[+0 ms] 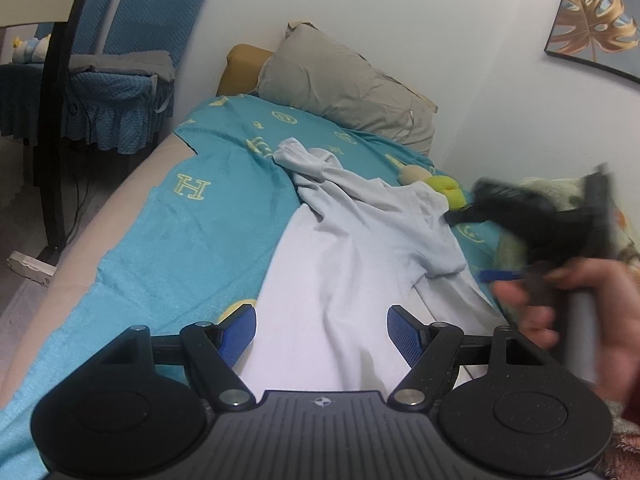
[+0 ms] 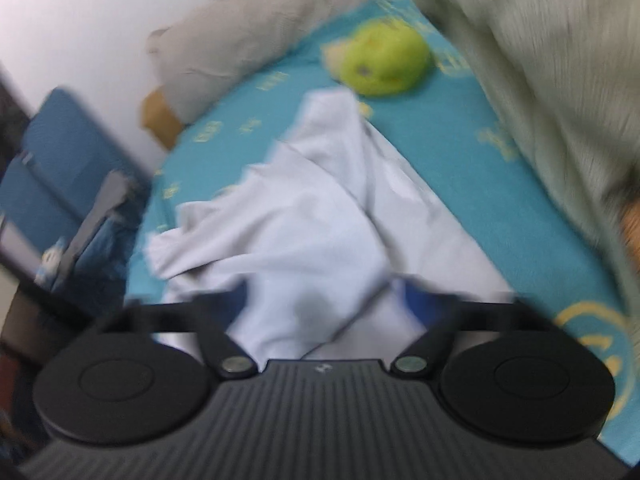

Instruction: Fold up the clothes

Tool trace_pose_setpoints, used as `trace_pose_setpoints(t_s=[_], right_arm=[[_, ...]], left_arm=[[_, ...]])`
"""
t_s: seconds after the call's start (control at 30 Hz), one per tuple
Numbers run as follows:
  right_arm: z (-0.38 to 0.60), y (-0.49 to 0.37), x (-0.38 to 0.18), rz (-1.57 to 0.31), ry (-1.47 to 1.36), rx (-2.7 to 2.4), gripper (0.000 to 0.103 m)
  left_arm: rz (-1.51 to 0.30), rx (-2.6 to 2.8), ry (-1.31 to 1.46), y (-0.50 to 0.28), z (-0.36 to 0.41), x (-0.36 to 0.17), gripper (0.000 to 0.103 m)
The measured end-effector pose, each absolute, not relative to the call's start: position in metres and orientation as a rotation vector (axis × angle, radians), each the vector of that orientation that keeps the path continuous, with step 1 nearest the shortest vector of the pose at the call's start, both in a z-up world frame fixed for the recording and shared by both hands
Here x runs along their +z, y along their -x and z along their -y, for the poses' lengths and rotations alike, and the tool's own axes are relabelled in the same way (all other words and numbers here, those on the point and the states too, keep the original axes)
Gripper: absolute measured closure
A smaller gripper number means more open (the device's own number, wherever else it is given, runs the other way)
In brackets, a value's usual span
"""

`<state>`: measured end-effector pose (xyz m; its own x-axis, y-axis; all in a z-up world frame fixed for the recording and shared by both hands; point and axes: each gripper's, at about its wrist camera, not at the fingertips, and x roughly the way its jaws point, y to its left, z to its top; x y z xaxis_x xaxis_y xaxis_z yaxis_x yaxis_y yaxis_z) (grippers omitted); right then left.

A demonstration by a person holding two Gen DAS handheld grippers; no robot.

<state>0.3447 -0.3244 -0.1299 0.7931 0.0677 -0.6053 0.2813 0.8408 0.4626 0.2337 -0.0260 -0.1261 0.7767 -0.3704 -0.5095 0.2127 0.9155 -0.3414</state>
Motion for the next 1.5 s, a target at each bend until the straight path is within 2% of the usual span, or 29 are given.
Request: trace_pose_setpoints(t_s=[0.1, 0.27, 0.33, 0.47, 0.63, 0.87, 0.97, 1.1, 1.13, 1.17, 1.2, 1.23, 1.5], right_arm=[[0.305, -0.314, -0.095, -0.650, -0.468, -0.084, 0.009], [0.281, -0.236, -0.039, -0.702, -0.496, -0.051, 0.009], [0.270, -0.202, -0.031, -0.730, -0.529, -0.040, 0.009], [0.258, -0.149, -0.029, -0.666, -0.520, 0.020, 0.009], [0.266, -0.152, -0.035, -0.649, -0.455, -0.012, 0.009], [0.292, -0.171, -0.048, -0.618, -0.465, -0.045, 0.009], [0.303, -0.178, -0.054, -0.620, -0.502, -0.054, 0.009], [0.319, -0.192, -0.063, -0.635, -0.545, -0.098, 0.009], [0.324, -0.194, -0.064, -0.637, -0.563, -0.112, 0.009], [0.330, -0.196, -0.066, -0.636, -0.585, -0.129, 0.009], [0.337, -0.196, -0.067, -0.631, -0.613, -0.150, 0.009], [0.344, -0.195, -0.067, -0.624, -0.641, -0.168, 0.009], [0.351, -0.187, -0.066, -0.602, -0.653, -0.200, 0.009]], left_arm=[[-0.598, -0.303, 0.262, -0.231, 0.024, -0.122, 0.028], [-0.586, -0.289, 0.251, -0.222, 0.020, -0.112, 0.027], [-0.581, -0.283, 0.256, -0.218, 0.016, -0.107, 0.026], [-0.573, -0.222, 0.250, -0.219, 0.005, -0.101, 0.023], [-0.635, -0.135, 0.201, -0.263, -0.009, -0.109, 0.023], [-0.651, -0.055, 0.118, -0.363, -0.031, -0.126, 0.023], [-0.684, -0.027, 0.112, -0.405, -0.037, -0.136, 0.027], [-0.708, -0.030, 0.060, -0.435, -0.035, -0.146, 0.039], [-0.705, -0.039, 0.045, -0.439, -0.034, -0.147, 0.057], [-0.701, -0.049, 0.030, -0.442, -0.033, -0.148, 0.064], [-0.700, -0.056, 0.001, -0.443, -0.030, -0.146, 0.092], [-0.710, -0.064, -0.018, -0.444, -0.028, -0.143, 0.102], [-0.699, 0.176, -0.193, -0.457, -0.056, -0.130, 0.102]])
